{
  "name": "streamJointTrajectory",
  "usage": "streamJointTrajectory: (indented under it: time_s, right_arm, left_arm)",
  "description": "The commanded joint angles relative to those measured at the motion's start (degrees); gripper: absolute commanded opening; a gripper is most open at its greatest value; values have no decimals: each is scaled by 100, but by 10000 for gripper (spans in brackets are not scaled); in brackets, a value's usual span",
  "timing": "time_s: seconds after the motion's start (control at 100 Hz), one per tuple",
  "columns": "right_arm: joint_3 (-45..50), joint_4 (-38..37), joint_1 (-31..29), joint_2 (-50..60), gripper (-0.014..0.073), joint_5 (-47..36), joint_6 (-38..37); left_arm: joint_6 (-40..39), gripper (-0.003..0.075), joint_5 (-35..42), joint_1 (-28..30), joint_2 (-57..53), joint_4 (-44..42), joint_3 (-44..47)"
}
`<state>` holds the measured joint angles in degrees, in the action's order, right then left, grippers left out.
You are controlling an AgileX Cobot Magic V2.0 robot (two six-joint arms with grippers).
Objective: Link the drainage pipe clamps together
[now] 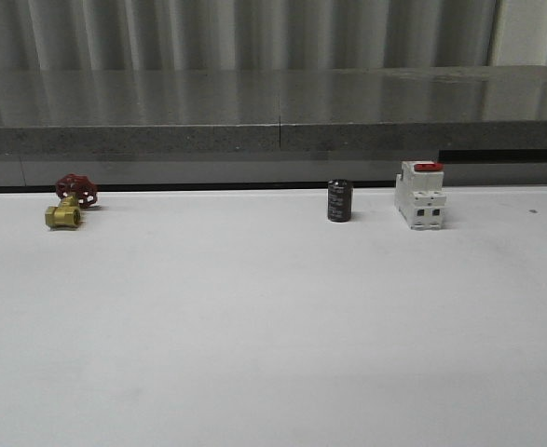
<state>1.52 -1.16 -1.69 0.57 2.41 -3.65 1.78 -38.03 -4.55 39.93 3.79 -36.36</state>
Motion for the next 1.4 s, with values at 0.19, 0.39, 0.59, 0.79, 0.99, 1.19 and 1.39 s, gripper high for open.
streamJointTrajectory:
  time_s: [0.19,0.39,0.59,0.79,0.99,1.19,1.39]
  right_arm:
    - [-88,-23,2,110,-67,-475,33]
    - [-88,-23,2,110,-67,-475,33]
    - [-88,-23,2,110,-67,-475,33]
    - [-88,-23,2,110,-67,-475,33]
    - [-88,-23,2,110,-67,-475,33]
    - [-88,-23,2,110,-67,-475,33]
    - [-88,-23,2,110,-67,-475,33]
  left_arm:
    - [-41,31,217,11,433,120,-205]
    - [-41,473,202,11,462,120,-205]
    - [-41,587,183,29,550,106,-241]
    - [-41,587,194,578,1446,75,-762]
    - [444,587,1,1398,2924,314,-1627]
    - [1064,586,-196,1810,4498,609,-2509]
    - [1225,586,-235,1976,5689,592,-3290]
